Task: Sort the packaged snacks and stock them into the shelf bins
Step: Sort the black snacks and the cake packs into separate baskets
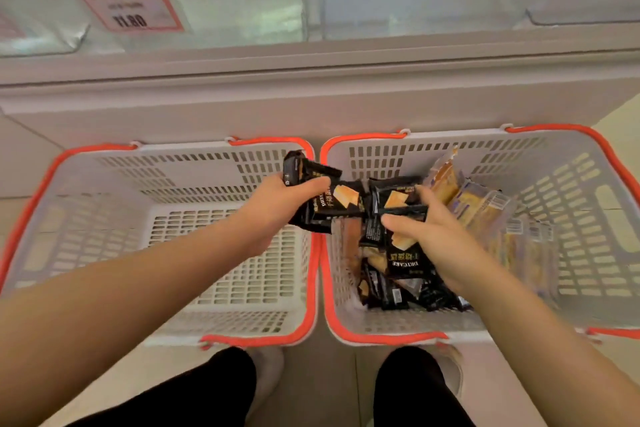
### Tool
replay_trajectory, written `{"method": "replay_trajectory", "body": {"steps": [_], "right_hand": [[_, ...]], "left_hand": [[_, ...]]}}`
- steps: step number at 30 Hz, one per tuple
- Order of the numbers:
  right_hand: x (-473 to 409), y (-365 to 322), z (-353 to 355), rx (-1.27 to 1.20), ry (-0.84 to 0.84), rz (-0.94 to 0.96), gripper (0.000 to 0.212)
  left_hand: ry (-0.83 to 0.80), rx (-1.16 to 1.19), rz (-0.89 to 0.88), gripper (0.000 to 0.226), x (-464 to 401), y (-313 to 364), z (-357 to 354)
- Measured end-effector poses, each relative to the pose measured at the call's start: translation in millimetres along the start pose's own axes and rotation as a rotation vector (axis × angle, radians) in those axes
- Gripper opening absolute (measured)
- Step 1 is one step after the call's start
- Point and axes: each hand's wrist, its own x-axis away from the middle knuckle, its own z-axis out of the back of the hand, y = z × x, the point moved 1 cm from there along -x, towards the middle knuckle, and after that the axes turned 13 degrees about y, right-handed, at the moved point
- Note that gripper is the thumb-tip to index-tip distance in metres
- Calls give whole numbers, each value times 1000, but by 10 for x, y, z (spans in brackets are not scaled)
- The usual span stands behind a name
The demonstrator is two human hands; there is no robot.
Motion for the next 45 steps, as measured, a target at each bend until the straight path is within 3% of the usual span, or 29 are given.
{"method": "replay_trajectory", "body": {"steps": [3, 6, 9, 11, 14, 16, 18, 20, 21, 24, 27, 29, 32, 34, 36, 38, 42, 45], "right_hand": [[32, -148, -599, 243, -45, 133, 43], [-2, -58, -1252, 807, -251, 371, 56], [-12, 213, -1775, 1278, -460, 372, 53], [-13, 391, -1990, 1490, -458, 352, 55], [23, 560, -2098, 1600, -375, 370, 47], [50, 535, -2061, 1626, -367, 589, 35], [76, 416, -1936, 1534, -374, 880, 29], [58, 265, -1728, 1400, -302, 1089, 26], [18, 202, -1581, 1320, -202, 1120, 25], [-151, 210, -996, 1195, 72, 893, 20], [-362, 474, -418, 1298, 120, 583, 23], [-508, 577, -151, 1405, 115, 510, 26], [-813, 568, 57, 1572, 90, 576, 40], [-995, 488, 86, 1629, 20, 743, 48], [-1140, 393, 78, 1641, 17, 1007, 45], [-1310, 328, 122, 1717, 36, 1127, 38], [-1568, 305, 467, 1891, -129, 788, 28], [-1465, 332, 829, 1845, -260, 619, 20]], "left_hand": [[104, -112, 14, 15, -27, -81, 681], [236, -243, 36, 24, -41, -436, 1117], [305, -313, 63, 26, -83, -864, 1248], [309, -447, 67, 30, -135, -1135, 1268], [279, -589, 52, 31, -172, -1391, 1264], [188, -604, 54, 41, -175, -1474, 1228], [-16, -571, 54, 62, -129, -1459, 1120], [-152, -686, -106, 73, -68, -1346, 961], [-136, -767, -261, 71, -34, -1250, 864], [-15, -790, -712, 49, 71, -865, 563], [-135, -837, -975, 30, 57, -586, 202], [-275, -928, -979, 27, -45, -499, -85], [-423, -1151, -940, 27, -337, -467, -521], [-461, -1308, -882, 30, -577, -502, -762], [-471, -1410, -804, 31, -811, -572, -967], [-473, -1460, -749, 33, -1023, -648, -1166], [-440, -1403, -736, 50, -1322, -786, -1534], [-298, -1252, -698, 57, -1425, -821, -1666]]}}
